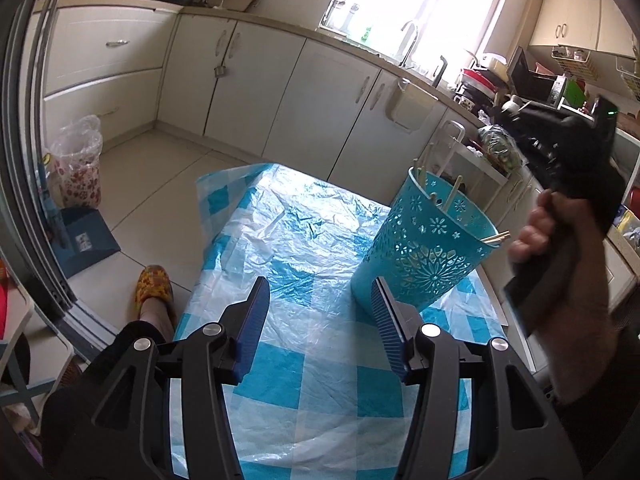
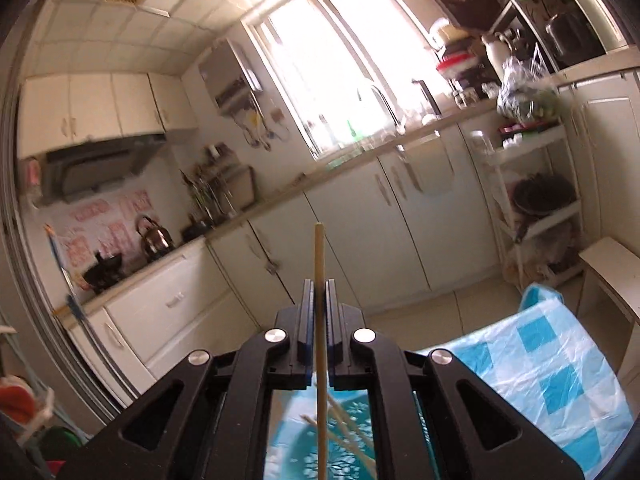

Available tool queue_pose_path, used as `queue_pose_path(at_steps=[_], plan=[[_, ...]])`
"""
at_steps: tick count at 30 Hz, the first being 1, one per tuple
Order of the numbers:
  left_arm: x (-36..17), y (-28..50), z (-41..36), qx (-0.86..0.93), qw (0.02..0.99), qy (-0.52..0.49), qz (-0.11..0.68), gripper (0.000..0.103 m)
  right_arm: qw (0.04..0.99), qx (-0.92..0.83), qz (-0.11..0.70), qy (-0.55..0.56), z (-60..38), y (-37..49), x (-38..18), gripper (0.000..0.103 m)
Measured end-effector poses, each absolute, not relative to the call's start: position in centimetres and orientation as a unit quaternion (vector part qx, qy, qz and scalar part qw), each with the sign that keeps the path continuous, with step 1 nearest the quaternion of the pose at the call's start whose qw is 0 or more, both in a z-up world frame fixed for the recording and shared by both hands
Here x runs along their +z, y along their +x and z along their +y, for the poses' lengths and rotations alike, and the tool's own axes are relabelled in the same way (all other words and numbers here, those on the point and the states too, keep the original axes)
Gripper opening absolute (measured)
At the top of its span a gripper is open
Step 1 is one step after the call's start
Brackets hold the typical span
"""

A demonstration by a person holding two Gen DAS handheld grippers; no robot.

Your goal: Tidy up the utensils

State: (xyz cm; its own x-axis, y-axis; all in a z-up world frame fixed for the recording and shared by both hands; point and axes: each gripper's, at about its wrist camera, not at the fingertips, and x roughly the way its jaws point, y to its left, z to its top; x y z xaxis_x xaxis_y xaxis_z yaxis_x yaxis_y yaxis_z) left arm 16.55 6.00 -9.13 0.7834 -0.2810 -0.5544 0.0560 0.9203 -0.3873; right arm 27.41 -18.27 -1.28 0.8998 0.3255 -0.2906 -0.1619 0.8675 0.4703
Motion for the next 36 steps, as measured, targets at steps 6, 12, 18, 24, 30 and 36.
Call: queue_pose_path(at_steps=[6,12,18,24,30,36], plan=[[-9.9,17.1,6.1,-0.091,0.922,-0.188,0.327,0.05,0.95,0.137,0.207,0.19,-17.2,26.8,-2.3,0.006],[-9.6,16.8,5.4,-0.091,0.923,-0.179,0.327,0.052,0.944,0.161,0.245,0.149,-16.7,25.1,-3.7,0.008],[-9.1,16.3,4.3,-0.087,0.925,-0.152,0.337,0.057,0.944,0.163,0.259,0.125,-17.7,21.8,-3.7,0.021],[-8.7,15.7,3.3,-0.087,0.926,-0.123,0.347,0.062,0.946,0.144,0.264,0.118,-19.9,16.0,-3.8,0.028],[-8.3,14.8,1.9,-0.097,0.927,-0.094,0.351,0.07,0.934,0.104,0.314,0.133,-21.8,11.9,-6.3,0.033],[-7.7,13.6,0.8,-0.101,0.929,-0.068,0.35,0.08,0.917,0.078,0.359,0.153,-22.4,10.4,-8.7,0.035]])
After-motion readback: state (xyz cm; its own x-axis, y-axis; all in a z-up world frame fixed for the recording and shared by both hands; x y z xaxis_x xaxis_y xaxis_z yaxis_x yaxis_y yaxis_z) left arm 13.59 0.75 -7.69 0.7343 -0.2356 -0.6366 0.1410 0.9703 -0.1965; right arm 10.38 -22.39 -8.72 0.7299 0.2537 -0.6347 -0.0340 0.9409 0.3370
